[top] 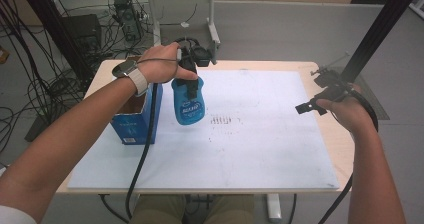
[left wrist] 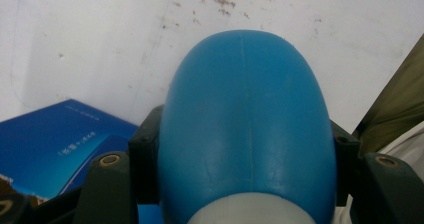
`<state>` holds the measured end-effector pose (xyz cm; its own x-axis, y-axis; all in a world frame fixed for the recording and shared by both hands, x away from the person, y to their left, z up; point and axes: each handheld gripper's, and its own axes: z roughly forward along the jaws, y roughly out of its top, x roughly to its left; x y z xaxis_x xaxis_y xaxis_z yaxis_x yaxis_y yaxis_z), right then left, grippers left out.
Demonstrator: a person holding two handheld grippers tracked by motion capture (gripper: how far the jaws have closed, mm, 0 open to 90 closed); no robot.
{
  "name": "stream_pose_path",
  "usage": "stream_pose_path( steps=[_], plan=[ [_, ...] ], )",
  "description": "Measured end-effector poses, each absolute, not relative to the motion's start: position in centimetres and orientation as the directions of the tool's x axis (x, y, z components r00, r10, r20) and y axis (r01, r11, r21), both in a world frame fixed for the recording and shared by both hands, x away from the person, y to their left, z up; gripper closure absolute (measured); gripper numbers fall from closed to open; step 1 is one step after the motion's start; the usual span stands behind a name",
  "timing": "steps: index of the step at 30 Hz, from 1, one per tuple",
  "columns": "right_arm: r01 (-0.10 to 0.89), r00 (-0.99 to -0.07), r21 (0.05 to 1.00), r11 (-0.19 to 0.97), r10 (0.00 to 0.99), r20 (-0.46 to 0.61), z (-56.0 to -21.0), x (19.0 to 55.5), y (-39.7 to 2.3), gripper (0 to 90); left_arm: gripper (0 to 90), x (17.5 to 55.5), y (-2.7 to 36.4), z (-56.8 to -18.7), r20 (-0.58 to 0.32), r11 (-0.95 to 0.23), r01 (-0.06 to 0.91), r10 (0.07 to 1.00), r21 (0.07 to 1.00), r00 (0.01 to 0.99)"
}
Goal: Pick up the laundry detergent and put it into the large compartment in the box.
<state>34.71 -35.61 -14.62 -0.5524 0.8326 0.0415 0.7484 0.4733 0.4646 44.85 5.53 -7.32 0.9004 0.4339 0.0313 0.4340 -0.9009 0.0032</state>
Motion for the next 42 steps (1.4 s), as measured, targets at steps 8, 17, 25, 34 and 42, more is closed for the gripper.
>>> stream_pose_path(
  steps=[8, 17, 25, 34, 42],
  plan=[
    [0.752, -0.548, 0.458, 0.473, 0.835, 0.038, -14.4, 34.8, -35.3, 11.1, 38.3, 44.8, 5.7, -5.7, 0.020, -0.859, 0.512, 0.512, 0.001, 0.859],
    [0.752, -0.550, 0.456, 0.476, 0.835, 0.035, -14.3, 35.0, -35.1, 11.1, 38.3, 45.0, 5.7, -4.1, 0.000, -0.817, 0.577, 0.577, 0.003, 0.817],
    [0.747, -0.552, 0.461, 0.479, 0.833, 0.029, -14.2, 34.8, -35.3, 11.1, 38.2, 45.0, 5.8, -3.1, 0.010, -0.776, 0.631, 0.631, -0.004, 0.776],
    [0.744, -0.553, 0.466, 0.479, 0.832, 0.029, -14.1, 34.7, -35.4, 11.1, 38.2, 44.6, 6.2, -1.7, 0.013, -0.750, 0.662, 0.662, 0.010, 0.749],
    [0.736, -0.565, 0.463, 0.494, 0.825, 0.018, -14.0, 34.9, -35.0, 11.1, 38.2, 44.6, 6.9, -1.2, -0.007, -0.712, 0.702, 0.702, 0.017, 0.712]
  ],
)
